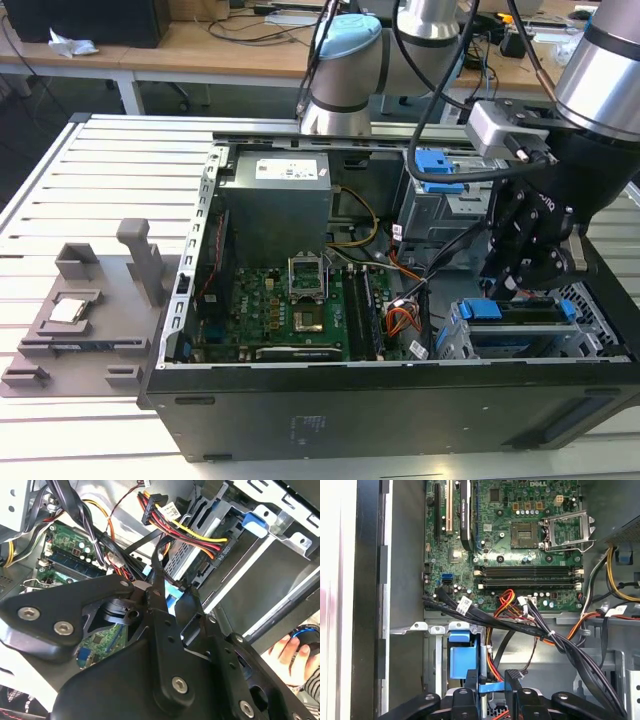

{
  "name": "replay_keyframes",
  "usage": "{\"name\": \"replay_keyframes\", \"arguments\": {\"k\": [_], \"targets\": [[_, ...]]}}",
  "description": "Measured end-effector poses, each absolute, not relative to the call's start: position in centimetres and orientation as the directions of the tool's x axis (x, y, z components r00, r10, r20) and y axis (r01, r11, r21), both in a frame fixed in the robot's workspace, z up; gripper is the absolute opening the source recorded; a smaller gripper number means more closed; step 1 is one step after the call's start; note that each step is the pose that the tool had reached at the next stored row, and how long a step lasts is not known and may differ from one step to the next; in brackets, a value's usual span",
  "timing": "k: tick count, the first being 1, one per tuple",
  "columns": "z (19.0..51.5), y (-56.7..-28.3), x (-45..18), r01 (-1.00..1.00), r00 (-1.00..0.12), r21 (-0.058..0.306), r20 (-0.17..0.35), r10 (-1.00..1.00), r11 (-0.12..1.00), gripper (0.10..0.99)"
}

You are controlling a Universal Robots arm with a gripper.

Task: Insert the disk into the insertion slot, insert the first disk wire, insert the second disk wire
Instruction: 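Insert the second disk wire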

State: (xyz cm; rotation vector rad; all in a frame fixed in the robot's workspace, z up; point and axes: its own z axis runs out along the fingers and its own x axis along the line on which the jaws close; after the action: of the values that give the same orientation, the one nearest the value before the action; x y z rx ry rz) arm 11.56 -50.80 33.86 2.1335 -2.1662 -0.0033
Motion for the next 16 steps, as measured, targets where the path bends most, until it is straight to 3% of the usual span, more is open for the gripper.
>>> {"name": "replay_keyframes", "arguments": {"k": [4,7,16], "targets": [[33.85,-50.8,11.57,-0.997,-0.012,0.072,0.07,-0.997,0.018,0.361],[33.85,-50.81,11.57,-0.997,-0.013,0.072,0.07,-0.997,0.018,0.114],[34.43,-50.81,12.25,-0.997,-0.012,0.073,0.072,-0.997,0.018,0.102]]}}
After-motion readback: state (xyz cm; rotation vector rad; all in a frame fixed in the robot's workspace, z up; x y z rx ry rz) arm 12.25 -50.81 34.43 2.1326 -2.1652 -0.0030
